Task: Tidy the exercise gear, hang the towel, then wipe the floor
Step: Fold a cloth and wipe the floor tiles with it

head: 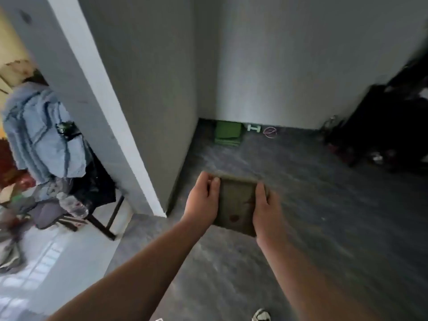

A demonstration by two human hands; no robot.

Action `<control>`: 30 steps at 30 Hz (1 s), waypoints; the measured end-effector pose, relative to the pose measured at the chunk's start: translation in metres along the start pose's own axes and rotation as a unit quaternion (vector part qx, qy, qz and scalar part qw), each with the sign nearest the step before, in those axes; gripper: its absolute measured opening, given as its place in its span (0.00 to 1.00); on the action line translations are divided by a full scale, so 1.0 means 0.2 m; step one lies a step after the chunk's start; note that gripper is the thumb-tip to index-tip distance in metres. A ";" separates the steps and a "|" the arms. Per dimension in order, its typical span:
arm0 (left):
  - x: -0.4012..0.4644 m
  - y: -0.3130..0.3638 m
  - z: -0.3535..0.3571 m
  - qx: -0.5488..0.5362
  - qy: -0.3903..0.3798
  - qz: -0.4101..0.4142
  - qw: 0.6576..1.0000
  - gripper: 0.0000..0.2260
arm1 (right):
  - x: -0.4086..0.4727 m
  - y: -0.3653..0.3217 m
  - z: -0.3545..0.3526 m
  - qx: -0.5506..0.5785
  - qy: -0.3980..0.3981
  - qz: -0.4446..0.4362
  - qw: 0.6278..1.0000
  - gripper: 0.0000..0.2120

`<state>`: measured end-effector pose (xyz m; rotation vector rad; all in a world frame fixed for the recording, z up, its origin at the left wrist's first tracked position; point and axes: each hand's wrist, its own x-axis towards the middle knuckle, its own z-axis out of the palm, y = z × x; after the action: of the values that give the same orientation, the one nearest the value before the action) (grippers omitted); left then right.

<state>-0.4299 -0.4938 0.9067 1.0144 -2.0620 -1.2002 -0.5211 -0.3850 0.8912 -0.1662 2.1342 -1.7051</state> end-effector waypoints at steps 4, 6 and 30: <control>0.16 0.29 0.55 -0.048 -0.083 -0.004 0.995 0.11 | 0.33 -0.11 -0.53 0.203 -0.080 0.096 0.971 0.10; 0.24 0.42 0.81 -0.063 -0.110 -0.001 0.992 0.10 | 0.47 -0.14 -0.76 0.313 -0.132 0.155 0.928 0.16; 2.23 0.93 2.60 0.324 -0.374 0.318 0.809 0.25 | 2.80 -0.41 -1.57 0.068 0.168 0.035 0.983 0.09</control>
<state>-1.1373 -0.5501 0.8699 -0.0576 -3.1896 -0.5396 -1.1639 -0.3077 0.8928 0.2510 2.2101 -1.9411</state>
